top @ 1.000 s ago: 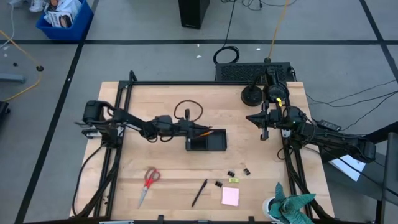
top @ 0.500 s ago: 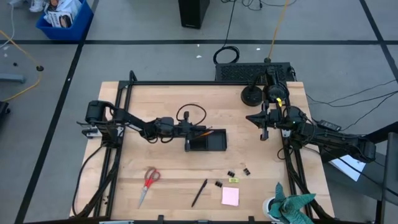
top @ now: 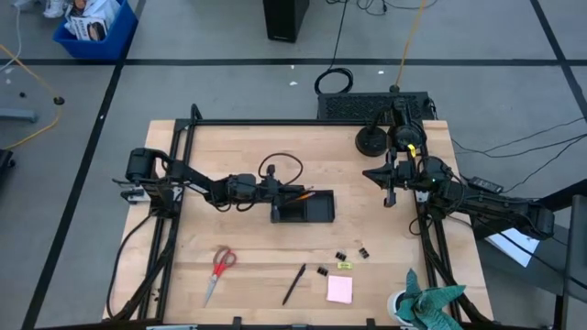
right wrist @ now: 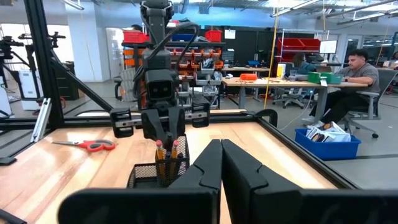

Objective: Pick and place office supplies into organizer
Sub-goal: Put the left pen into the top left section of the desk organizer, then put the pen into the top left section of the desk organizer

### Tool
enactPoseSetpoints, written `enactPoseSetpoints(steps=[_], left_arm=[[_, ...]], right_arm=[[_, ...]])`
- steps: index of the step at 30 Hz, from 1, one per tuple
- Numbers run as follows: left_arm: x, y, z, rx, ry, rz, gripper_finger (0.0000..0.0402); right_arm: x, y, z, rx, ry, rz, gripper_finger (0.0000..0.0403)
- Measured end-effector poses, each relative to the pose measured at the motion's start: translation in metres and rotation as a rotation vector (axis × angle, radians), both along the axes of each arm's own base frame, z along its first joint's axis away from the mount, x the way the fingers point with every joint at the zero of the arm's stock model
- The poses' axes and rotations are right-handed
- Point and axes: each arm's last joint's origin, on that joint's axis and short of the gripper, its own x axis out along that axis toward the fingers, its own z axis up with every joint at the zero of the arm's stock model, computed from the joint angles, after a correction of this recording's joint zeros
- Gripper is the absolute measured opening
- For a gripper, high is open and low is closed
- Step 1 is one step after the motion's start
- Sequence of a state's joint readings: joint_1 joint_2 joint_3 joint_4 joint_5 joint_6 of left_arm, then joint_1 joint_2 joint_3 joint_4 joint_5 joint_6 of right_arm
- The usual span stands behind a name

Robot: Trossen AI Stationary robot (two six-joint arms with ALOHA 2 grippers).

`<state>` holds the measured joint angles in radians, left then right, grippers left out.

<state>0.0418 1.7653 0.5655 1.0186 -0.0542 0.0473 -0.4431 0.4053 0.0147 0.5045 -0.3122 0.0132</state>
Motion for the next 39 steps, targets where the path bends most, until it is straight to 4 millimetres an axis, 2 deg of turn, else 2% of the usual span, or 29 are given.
enactPoseSetpoints(steps=[13, 24, 28, 31, 36, 39], left_arm=[[0.000, -0.001, -0.001, -0.035, 0.015, 0.000, 0.0035], [0.000, -0.002, -0.003, -0.049, 0.025, -0.002, 0.0131], [0.000, -0.003, -0.002, -0.027, 0.021, -0.006, 0.0152], [-0.001, -0.006, 0.010, 0.021, -0.017, -0.023, 0.0156], [-0.001, -0.017, 0.045, 0.020, -0.081, 0.005, 0.0156], [0.003, -0.031, 0.061, 0.033, 0.073, 0.089, 0.0157]], right_arm=[[0.000, 0.000, 0.000, 0.001, 0.000, 0.002, 0.0000], [0.000, 0.000, 0.000, 0.001, 0.000, 0.002, 0.0000], [0.000, 0.000, 0.000, 0.001, 0.000, 0.003, 0.0000], [0.000, 0.000, 0.000, 0.001, -0.001, 0.003, 0.0000], [0.000, 0.000, 0.001, -0.001, -0.005, 0.003, 0.0000], [0.000, 0.000, 0.001, -0.002, -0.007, 0.003, 0.0000]])
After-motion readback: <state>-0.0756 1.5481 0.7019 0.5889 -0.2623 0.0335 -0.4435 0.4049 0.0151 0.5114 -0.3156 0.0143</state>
